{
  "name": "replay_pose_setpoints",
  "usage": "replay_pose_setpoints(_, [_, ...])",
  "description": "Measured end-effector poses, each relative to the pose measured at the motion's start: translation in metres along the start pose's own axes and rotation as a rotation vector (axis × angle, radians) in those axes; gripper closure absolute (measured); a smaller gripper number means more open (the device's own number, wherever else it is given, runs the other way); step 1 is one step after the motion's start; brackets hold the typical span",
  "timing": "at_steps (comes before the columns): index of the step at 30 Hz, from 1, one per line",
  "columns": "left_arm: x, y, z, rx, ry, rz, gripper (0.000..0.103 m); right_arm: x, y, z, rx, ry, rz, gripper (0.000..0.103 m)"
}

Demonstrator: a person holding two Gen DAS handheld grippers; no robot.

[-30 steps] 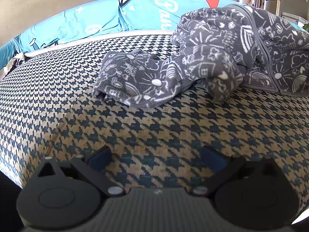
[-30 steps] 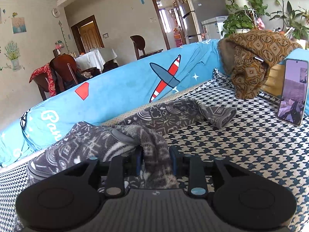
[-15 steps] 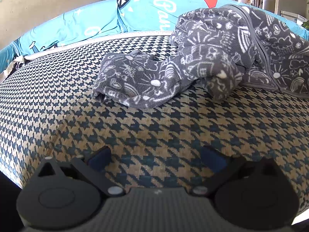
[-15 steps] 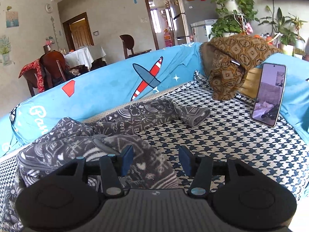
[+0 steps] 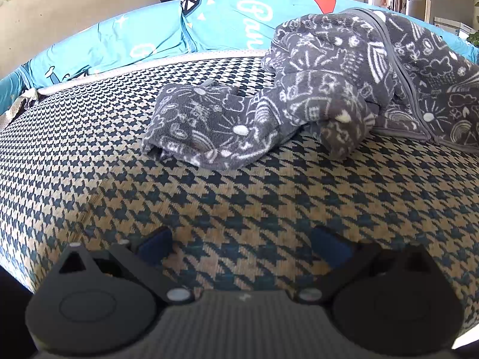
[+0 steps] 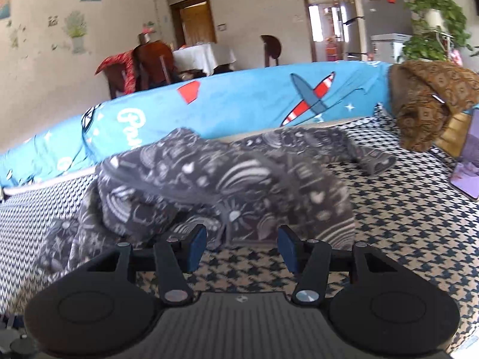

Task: Fold clothes

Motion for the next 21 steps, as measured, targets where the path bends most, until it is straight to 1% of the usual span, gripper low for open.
replay_pose_setpoints(5, [0.002, 0.000, 0.000, 0.002, 0.002, -0.008, 0.000, 0.024, -0.011, -0.011, 0.035, 0.061, 0.078, 0.050])
replay_pose_setpoints(10, [0.002, -0.003, 0.006, 0.001, 0.009, -0.010, 0.000, 0.047, -0.018, -0.015, 0.058, 0.119, 0.121, 0.050])
replay_pose_setpoints(15, [0.008, -0.014, 0.018, 0.004, 0.046, 0.003, 0.000, 0.057, -0.022, -0.019, 0.073, 0.146, 0.132, 0.049])
replay_pose_setpoints(21, [0.009, -0.041, 0.044, 0.006, 0.062, 0.048, 0.000, 0.063, -0.026, -0.020, 0.085, 0.153, 0.142, 0.049])
Point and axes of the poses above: each gripper's, at about its wrist camera, not at the fingertips, and y roughly against the way its jaws point, x to its left, z to its top, the point moved 1 cm from there along -y, roughly the way its jaws point, and after that the axes turned 9 degrees about y, right-handed, at the moved point
